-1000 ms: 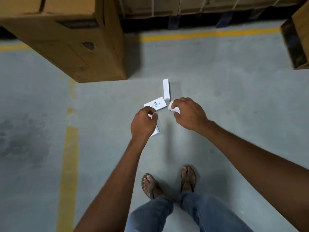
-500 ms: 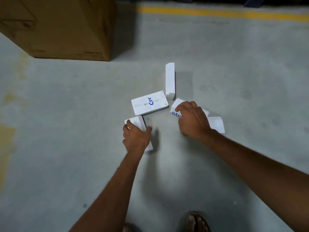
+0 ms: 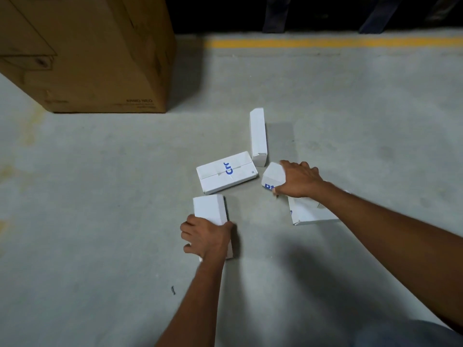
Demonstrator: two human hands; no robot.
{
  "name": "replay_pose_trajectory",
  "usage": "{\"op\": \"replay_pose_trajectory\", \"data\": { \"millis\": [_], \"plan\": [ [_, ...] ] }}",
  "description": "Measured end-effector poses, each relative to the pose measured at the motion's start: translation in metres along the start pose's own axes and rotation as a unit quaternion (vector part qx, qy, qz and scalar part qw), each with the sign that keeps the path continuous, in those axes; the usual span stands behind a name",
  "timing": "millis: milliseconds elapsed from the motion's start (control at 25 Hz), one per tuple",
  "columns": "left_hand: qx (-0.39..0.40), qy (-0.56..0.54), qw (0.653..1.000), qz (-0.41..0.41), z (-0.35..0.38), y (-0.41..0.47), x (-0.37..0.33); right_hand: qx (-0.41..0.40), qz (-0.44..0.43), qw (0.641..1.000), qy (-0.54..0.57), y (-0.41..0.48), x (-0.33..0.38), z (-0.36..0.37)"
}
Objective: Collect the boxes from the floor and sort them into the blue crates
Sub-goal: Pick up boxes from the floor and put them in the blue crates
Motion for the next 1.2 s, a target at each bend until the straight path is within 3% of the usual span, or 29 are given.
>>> {"op": "replay_pose_trajectory", "data": {
  "millis": [160,280,480,680,800,880,1040,1200],
  "plan": [
    [0.029,0.039,0.981,0.186,0.006,-0.019,-0.010,-0.018,-0.004,0.999,-0.030,-0.006,0.007,-0.002],
    [0.052,0.130,0.939,0.314,0.001,-0.009,-0.031,-0.021,-0.038,0.999,-0.017,-0.008,0.013,-0.007],
    [0.102,0.270,0.855,0.430,-0.022,0.041,-0.085,-0.053,-0.025,0.997,0.042,-0.006,0.007,-0.023],
    [0.139,0.345,0.808,0.457,-0.029,0.066,-0.127,-0.003,0.037,0.984,0.176,-0.009,-0.011,-0.034],
    [0.208,0.410,0.788,0.410,-0.031,0.067,-0.148,0.089,-0.006,0.982,0.164,-0.014,-0.030,-0.040],
    [0.201,0.429,0.782,0.405,-0.033,0.061,-0.155,0.132,-0.024,0.973,0.185,-0.015,-0.042,-0.043],
    [0.126,0.404,0.775,0.469,-0.024,0.033,-0.137,0.188,-0.020,0.971,0.144,-0.019,-0.062,-0.044],
    [0.136,0.398,0.771,0.478,-0.009,0.012,-0.117,0.240,-0.018,0.969,0.056,-0.034,-0.077,-0.037]
  ]
}}
Point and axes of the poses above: each hand's wrist, its own y-axis towards the middle knuckle, its own z-axis out of the palm, x = y × z, the point moved 2 cm from there along y, towards the middle knuckle, and after that the axes turned 5 degrees about -z, right-handed, at the moved point
